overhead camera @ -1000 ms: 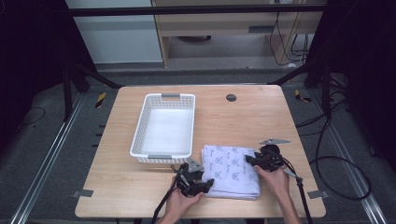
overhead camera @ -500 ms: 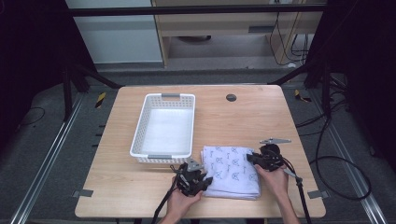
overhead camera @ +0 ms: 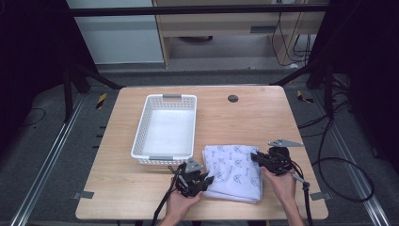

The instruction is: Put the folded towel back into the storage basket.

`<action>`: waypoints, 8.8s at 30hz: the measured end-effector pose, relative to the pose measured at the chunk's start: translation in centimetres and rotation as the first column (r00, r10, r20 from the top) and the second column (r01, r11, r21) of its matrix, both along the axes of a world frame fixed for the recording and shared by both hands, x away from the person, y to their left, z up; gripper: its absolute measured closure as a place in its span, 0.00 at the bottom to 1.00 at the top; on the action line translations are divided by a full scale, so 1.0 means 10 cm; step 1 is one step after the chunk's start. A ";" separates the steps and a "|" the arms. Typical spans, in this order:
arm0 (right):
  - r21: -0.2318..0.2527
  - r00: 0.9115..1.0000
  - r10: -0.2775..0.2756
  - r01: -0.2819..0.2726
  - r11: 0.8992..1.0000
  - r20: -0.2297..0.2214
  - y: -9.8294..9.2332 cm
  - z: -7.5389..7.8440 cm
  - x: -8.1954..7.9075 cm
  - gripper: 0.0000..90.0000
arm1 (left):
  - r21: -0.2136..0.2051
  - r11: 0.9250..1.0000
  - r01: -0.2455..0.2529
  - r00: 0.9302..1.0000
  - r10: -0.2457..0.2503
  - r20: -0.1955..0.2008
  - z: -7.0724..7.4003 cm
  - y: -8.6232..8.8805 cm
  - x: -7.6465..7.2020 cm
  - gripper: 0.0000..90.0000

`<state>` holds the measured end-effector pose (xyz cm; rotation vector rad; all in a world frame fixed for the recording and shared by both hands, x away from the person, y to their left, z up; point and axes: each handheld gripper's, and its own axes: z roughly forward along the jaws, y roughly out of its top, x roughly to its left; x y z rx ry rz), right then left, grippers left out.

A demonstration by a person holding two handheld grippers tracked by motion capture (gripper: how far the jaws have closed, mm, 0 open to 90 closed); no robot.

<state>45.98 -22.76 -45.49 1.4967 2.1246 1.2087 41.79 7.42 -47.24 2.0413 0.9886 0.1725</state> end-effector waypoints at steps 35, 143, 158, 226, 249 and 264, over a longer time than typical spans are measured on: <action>0.021 0.980 0.018 -0.023 1.000 0.197 0.12 0.53 -0.21 0.86 | -0.075 0.997 0.010 0.993 -0.001 0.121 0.56 0.21 -0.12 0.83; 0.011 0.919 0.125 -0.139 0.990 0.374 2.07 1.32 0.80 0.86 | -0.190 0.923 -0.333 0.893 0.374 0.252 1.19 1.89 0.43 0.85; -0.021 0.931 0.134 -0.135 0.991 0.340 2.28 1.09 1.00 0.86 | -0.150 0.915 -0.374 0.889 0.400 0.222 1.00 1.99 0.61 0.85; -0.164 0.983 0.105 -0.079 0.983 0.153 2.35 0.23 1.35 0.76 | 0.054 0.924 -0.378 0.921 0.370 0.121 0.40 1.79 0.97 0.81; -0.107 0.964 0.134 -0.112 0.988 0.231 2.04 0.52 1.15 0.57 | -0.062 0.937 -0.343 0.920 0.348 0.182 0.68 1.84 0.78 0.71; -0.053 0.955 0.119 -0.109 0.993 0.271 1.40 0.67 0.73 0.30 | -0.061 0.948 -0.312 0.912 0.317 0.261 0.72 1.81 0.61 0.52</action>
